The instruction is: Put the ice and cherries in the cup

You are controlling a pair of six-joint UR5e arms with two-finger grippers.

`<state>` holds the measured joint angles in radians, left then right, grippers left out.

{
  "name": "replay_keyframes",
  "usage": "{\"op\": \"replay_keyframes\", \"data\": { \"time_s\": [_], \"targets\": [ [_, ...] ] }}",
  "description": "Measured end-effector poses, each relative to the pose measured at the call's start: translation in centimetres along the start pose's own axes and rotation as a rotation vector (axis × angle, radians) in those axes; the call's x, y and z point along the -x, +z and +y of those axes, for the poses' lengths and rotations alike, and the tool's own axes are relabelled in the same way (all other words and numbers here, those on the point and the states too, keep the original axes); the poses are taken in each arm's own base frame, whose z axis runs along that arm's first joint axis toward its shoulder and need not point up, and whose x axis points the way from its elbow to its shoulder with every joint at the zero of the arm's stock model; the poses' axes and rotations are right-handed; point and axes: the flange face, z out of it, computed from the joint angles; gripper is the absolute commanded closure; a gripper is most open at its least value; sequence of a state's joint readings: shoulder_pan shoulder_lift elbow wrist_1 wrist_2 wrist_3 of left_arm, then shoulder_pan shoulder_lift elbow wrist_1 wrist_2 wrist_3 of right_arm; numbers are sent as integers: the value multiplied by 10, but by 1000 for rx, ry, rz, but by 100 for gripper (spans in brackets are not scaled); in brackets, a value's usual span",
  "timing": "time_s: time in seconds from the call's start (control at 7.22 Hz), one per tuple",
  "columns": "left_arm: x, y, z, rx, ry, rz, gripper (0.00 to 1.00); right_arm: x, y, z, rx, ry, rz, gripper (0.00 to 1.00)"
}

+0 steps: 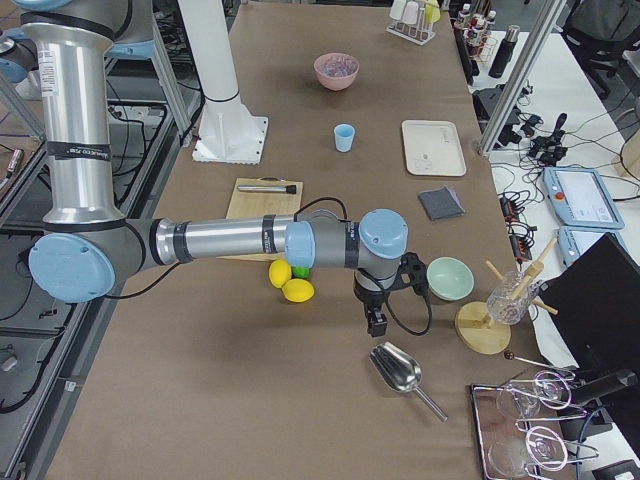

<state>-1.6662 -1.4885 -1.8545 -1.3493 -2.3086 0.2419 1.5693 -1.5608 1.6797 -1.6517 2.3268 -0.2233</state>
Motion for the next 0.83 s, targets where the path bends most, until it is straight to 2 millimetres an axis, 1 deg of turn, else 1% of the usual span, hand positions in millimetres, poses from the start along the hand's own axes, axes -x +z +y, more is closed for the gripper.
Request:
{"op": "replay_keyframes", "data": {
  "time_s": [0.42, 0.83],
  "targets": [
    [-2, 2, 1, 3, 7, -5, 2, 4, -3, 5, -8, -8, 1, 0],
    [-6, 4, 13, 1, 11, 0, 2, 6, -3, 8, -8, -11, 1, 0]
  ]
}}
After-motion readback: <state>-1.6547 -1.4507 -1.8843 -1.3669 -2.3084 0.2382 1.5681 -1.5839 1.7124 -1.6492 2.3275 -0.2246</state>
